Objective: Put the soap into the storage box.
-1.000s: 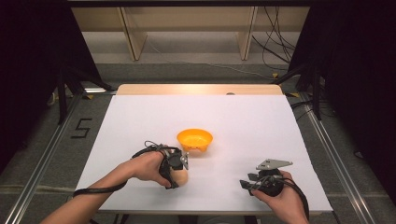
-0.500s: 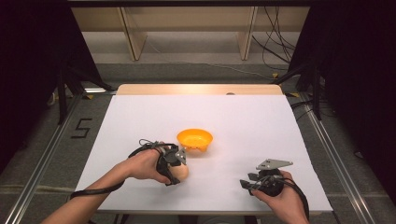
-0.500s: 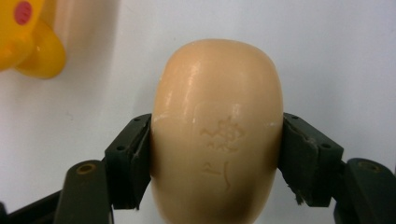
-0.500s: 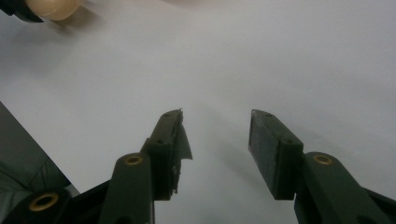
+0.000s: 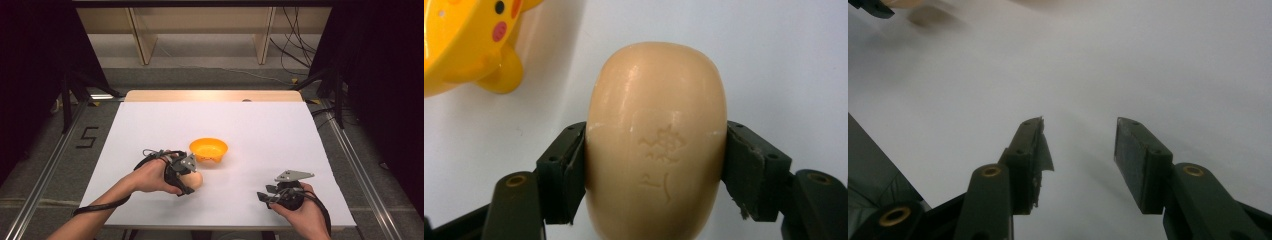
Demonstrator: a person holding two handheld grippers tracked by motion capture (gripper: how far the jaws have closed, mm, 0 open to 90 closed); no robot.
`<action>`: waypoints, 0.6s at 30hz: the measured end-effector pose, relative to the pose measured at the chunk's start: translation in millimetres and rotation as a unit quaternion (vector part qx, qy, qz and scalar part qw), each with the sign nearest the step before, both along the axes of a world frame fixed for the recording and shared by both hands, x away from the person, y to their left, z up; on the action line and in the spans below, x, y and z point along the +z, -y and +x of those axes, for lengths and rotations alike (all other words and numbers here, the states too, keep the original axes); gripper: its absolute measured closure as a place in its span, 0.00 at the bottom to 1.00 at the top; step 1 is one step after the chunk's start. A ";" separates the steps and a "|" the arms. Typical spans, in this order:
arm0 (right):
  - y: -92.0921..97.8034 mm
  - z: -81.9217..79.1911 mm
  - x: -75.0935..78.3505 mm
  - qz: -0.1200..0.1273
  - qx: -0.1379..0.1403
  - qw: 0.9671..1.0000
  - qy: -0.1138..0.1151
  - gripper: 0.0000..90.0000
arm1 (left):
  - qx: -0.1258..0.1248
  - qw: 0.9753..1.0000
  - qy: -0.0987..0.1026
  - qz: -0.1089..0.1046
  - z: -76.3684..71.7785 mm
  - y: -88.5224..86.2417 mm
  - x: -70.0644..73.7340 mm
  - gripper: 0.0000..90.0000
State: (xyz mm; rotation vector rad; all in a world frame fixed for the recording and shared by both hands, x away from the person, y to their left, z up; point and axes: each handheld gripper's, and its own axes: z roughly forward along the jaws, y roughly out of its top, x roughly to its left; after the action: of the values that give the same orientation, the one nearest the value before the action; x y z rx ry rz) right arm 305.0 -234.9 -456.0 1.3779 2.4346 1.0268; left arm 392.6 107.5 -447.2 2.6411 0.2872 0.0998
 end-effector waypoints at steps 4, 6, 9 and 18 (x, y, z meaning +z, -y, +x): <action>0.6 0.5 -0.9 -0.003 0.004 1.000 0.010 0.61 | 0.011 1.000 0.001 -0.023 -0.9 -3.3 2.2 0.35; 0.7 0.5 -0.7 -0.002 0.005 1.000 0.011 0.61 | 0.012 1.000 0.003 -0.026 -0.6 -5.1 2.9 0.35; 0.1 -0.2 0.6 0.002 -0.002 1.000 0.005 0.61 | 0.015 0.999 0.002 -0.033 -0.5 -8.4 3.4 0.35; 1.4 0.8 0.8 0.002 -0.002 1.000 0.020 0.61 | 0.026 0.998 0.006 -0.062 -0.5 -16.8 5.3 0.36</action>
State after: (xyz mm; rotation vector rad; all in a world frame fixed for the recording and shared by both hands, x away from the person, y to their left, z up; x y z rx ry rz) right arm 305.8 -236.3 -455.2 1.3503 2.4004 1.0493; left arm 392.1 124.3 -441.9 2.5100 0.3466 0.1112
